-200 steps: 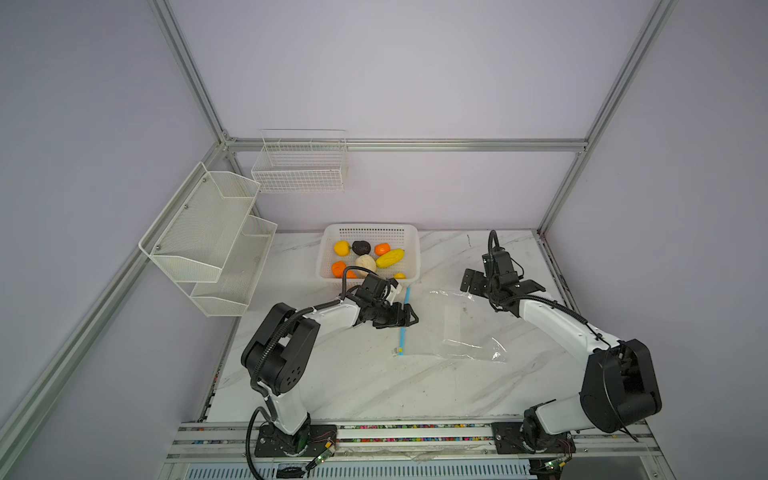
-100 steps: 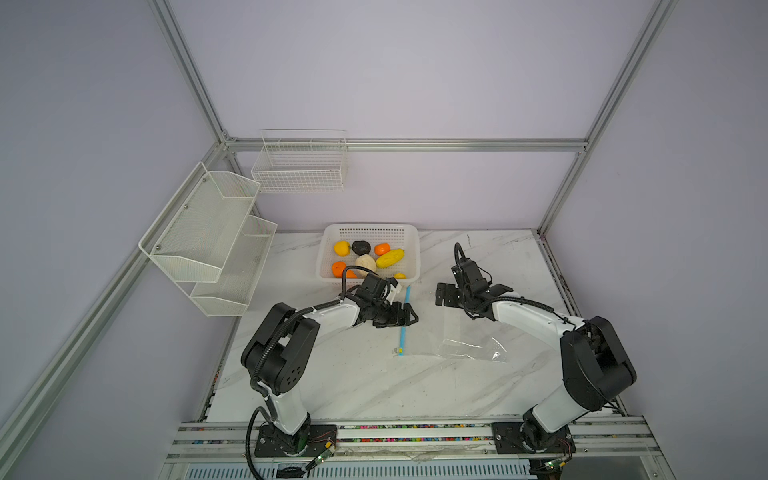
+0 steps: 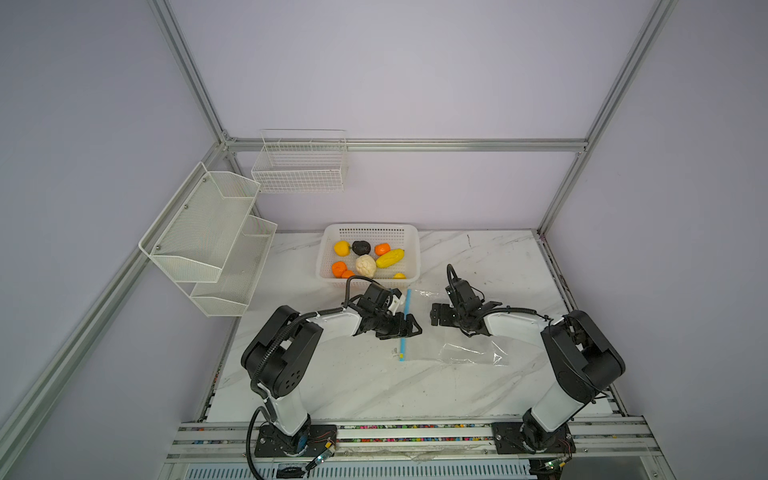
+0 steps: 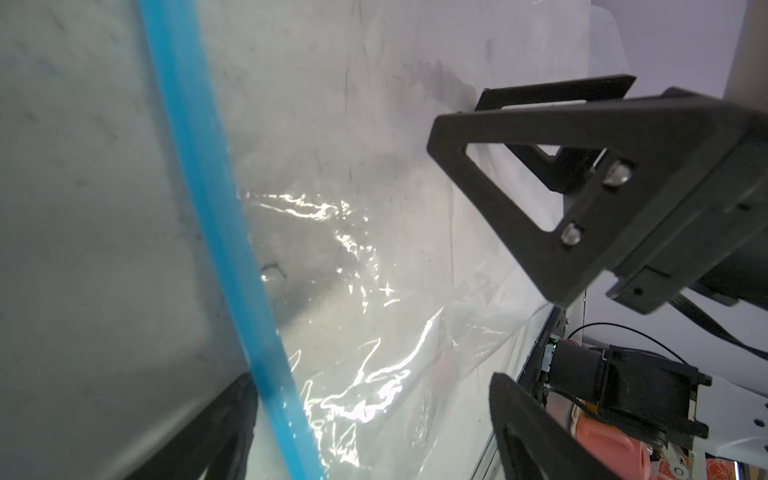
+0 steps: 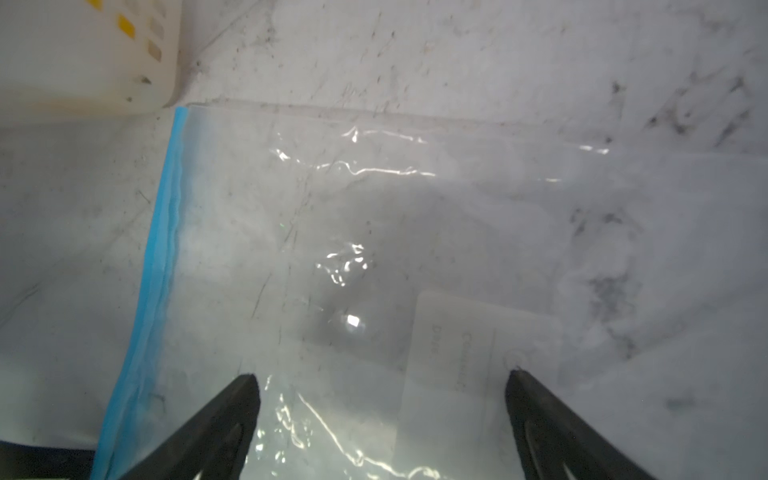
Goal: Place the food in the zip-top bag and seal the zipper
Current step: 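Move the right gripper to the zipper and pinch the bag's blue zipper edge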
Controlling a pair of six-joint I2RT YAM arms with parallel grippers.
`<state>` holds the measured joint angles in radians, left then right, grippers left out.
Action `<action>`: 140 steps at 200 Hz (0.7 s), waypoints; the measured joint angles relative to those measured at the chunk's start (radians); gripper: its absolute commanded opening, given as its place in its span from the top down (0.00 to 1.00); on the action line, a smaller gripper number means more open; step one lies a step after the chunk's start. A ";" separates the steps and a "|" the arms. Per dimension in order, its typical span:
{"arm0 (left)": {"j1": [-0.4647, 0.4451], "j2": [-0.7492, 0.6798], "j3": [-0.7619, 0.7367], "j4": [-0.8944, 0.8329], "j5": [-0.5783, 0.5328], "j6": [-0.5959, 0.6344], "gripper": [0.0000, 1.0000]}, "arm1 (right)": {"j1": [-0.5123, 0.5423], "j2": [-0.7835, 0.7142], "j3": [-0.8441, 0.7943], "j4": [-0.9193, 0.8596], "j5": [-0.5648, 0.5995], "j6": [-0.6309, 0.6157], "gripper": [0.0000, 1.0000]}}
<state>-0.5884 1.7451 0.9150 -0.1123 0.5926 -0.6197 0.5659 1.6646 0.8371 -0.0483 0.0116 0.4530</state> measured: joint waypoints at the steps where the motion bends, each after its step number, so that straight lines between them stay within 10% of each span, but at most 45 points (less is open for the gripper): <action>1: -0.002 -0.001 -0.001 0.000 0.002 -0.001 0.13 | 0.001 0.000 -0.001 0.002 0.000 0.000 0.05; 140: -0.045 -0.221 -0.195 0.052 0.031 -0.017 0.13 | 0.101 -0.124 -0.046 -0.093 -0.027 0.046 0.20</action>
<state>-0.6334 1.5238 0.7200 -0.0601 0.6239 -0.6369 0.6670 1.5402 0.7914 -0.1413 -0.0154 0.4992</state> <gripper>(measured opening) 0.870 0.826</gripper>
